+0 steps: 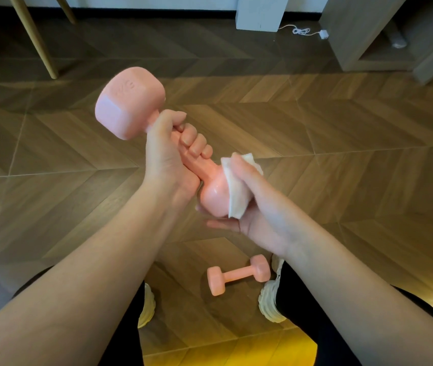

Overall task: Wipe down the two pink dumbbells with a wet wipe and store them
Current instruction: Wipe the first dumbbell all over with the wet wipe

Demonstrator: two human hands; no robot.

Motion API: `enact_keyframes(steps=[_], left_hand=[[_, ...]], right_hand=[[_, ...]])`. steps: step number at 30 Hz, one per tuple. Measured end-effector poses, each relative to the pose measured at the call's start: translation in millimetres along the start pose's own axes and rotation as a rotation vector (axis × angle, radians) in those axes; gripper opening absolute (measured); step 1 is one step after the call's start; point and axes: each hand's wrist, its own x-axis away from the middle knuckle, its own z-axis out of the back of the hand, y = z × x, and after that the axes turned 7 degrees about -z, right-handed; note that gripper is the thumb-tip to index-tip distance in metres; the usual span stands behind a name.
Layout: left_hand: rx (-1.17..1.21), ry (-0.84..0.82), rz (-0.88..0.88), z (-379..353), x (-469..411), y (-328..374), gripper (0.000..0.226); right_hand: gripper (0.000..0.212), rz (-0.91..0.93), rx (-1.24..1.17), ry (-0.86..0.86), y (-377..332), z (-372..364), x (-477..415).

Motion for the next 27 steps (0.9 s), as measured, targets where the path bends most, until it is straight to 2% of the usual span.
enact_keyframes(steps=[2, 4, 6, 9, 12, 15, 20, 23, 27], left_hand=[[0.031, -0.01, -0.004, 0.5, -1.0, 1.7, 0.031], [0.05, 0.03, -0.006, 1.2, -1.8, 2.5, 0.03], [0.04, 0.095, -0.001, 1.4, -2.2, 0.5, 0.03], [0.02, 0.158, 0.038, 1.7, -1.7, -4.9, 0.03], [-0.025, 0.133, 0.052, 1.9, -0.1, -9.0, 0.031], [-0.054, 0.077, 0.025, -0.1, 0.3, -7.6, 0.031], [-0.001, 0.083, 0.027, 0.5, -1.2, -2.4, 0.031], [-0.045, 0.073, 0.033, 2.1, 1.1, -4.4, 0.032], [-0.102, 0.046, 0.03, 0.9, 2.2, -5.0, 0.033]], right_hand=[[0.068, -0.061, -0.072, -0.106, -5.4, 6.3, 4.7], [0.062, -0.04, -0.123, -0.196, -8.1, 10.9, 7.6], [0.058, 0.006, -0.124, -0.212, -6.6, 11.8, 7.1], [0.055, 0.117, 0.054, -0.006, 2.2, 6.4, 0.9], [0.057, 0.132, 0.125, 0.172, 7.7, -0.3, -5.5], [0.042, 0.091, 0.029, 0.165, 2.6, 1.1, -6.4], [0.05, 0.102, 0.082, -0.015, -2.3, 14.9, -1.4], [0.054, 0.118, 0.201, 0.056, 4.6, 7.2, -1.7], [0.07, 0.208, 0.395, 0.296, 4.7, -3.4, -2.7]])
